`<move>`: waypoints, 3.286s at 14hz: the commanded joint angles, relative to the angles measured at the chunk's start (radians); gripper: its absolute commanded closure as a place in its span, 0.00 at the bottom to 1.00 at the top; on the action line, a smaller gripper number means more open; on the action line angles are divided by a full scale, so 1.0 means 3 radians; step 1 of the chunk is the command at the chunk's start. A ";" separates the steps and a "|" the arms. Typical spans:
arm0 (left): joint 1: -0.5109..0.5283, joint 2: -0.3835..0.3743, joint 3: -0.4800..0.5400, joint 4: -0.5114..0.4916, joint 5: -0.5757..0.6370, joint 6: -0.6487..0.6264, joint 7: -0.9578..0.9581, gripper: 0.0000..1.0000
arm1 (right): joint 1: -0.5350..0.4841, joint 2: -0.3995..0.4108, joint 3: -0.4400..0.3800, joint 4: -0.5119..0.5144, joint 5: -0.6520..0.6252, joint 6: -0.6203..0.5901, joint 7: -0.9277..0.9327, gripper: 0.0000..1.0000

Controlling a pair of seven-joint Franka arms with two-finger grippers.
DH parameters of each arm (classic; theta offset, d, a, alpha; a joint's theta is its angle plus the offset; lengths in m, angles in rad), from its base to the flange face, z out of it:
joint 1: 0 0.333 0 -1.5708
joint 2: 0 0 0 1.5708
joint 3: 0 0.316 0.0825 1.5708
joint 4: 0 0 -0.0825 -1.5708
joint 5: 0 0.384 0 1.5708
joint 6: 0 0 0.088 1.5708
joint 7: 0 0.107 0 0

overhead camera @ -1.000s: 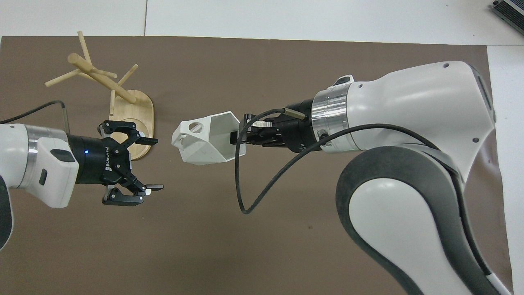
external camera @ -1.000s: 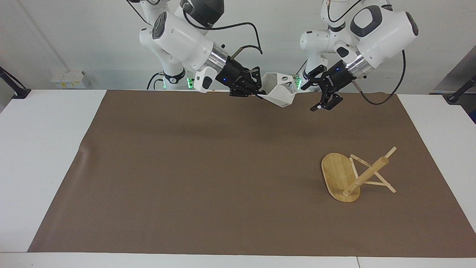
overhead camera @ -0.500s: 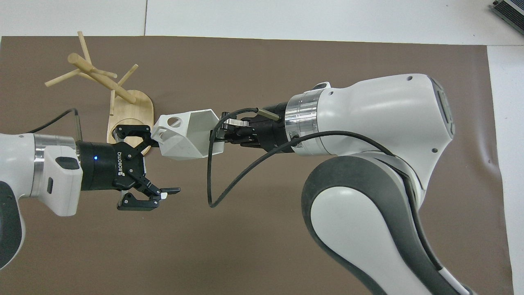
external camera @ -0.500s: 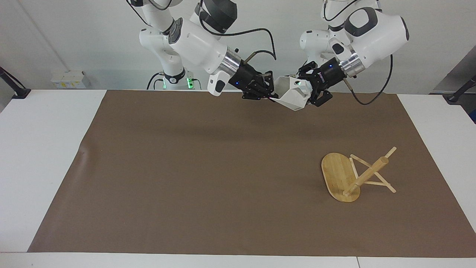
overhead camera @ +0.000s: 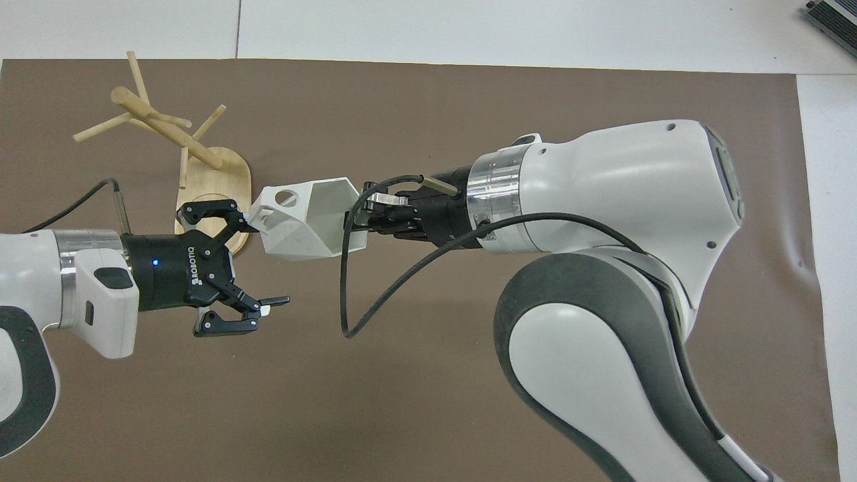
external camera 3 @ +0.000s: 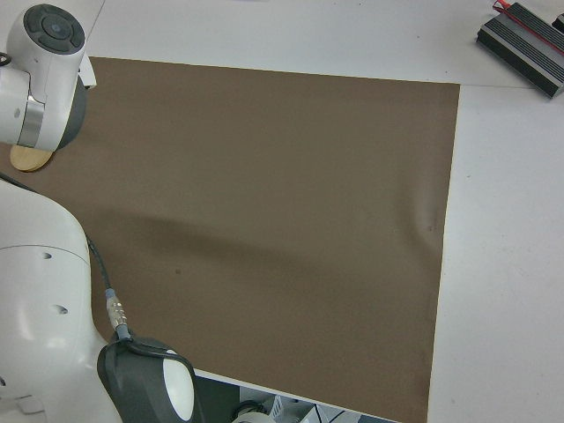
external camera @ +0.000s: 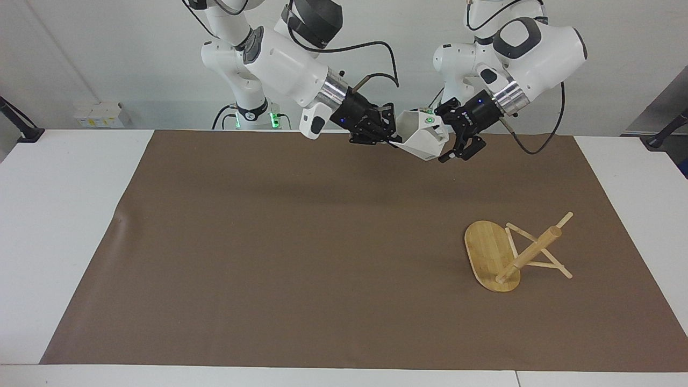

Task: Hang cup on rack
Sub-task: 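Close the left gripper on the mug while the right gripper holds it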

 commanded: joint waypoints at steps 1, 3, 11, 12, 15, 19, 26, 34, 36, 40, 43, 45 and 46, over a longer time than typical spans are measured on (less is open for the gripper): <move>-0.0053 -0.0073 0.0035 -0.0128 -0.0172 0.0139 0.0132 0.00 | -0.0041 0.0014 0.0042 0.0020 0.0075 0.0040 0.0030 1.00; -0.0058 -0.0011 0.0035 -0.0122 -0.0224 0.0226 0.0214 0.00 | -0.0041 0.0014 0.0042 0.0020 0.0075 0.0035 0.0030 1.00; -0.0048 0.0193 0.0035 0.0148 -0.0444 0.0175 0.0178 0.00 | -0.0046 0.0014 0.0042 0.0020 0.0080 0.0035 0.0030 1.00; -0.0048 0.0199 0.0035 0.0159 -0.0444 0.0175 0.0178 0.00 | -0.0046 0.0014 0.0042 0.0020 0.0080 0.0035 0.0030 1.00; -0.0053 0.0255 0.0030 0.0251 -0.0449 0.0180 0.0173 0.00 | -0.0051 0.0014 0.0042 0.0020 0.0080 0.0035 0.0030 1.00; -0.0120 0.0250 0.0020 0.0241 -0.0531 0.0160 0.0127 0.00 | -0.0051 0.0014 0.0042 0.0020 0.0080 0.0030 0.0030 1.00; -0.0115 0.0240 0.0020 0.0246 -0.0597 0.0073 0.0050 0.00 | -0.0056 0.0014 0.0042 0.0020 0.0080 0.0015 0.0030 1.00; -0.0109 0.0224 0.0025 0.0246 -0.0638 0.0011 0.0045 0.13 | -0.0056 0.0014 0.0042 0.0020 0.0080 -0.0001 0.0030 1.00; -0.0104 0.0219 0.0025 0.0236 -0.0653 0.0011 0.0025 0.86 | -0.0056 0.0014 0.0042 0.0020 0.0080 -0.0001 0.0030 1.00; -0.0089 0.0219 0.0025 0.0236 -0.0653 -0.0030 -0.0088 1.00 | -0.0051 0.0014 0.0042 0.0020 0.0070 0.0004 0.0015 1.00; -0.0084 0.0214 0.0030 0.0230 -0.0653 -0.0035 -0.0088 1.00 | -0.0051 0.0009 0.0042 0.0020 0.0055 -0.0001 0.0004 1.00; -0.0079 0.0214 0.0030 0.0236 -0.0653 -0.0035 -0.0088 1.00 | -0.0051 0.0009 0.0042 0.0015 0.0055 -0.0001 -0.0001 0.86; -0.0079 0.0214 0.0030 0.0236 -0.0653 -0.0035 -0.0088 1.00 | -0.0051 0.0003 0.0042 0.0010 0.0055 -0.0001 -0.0006 0.81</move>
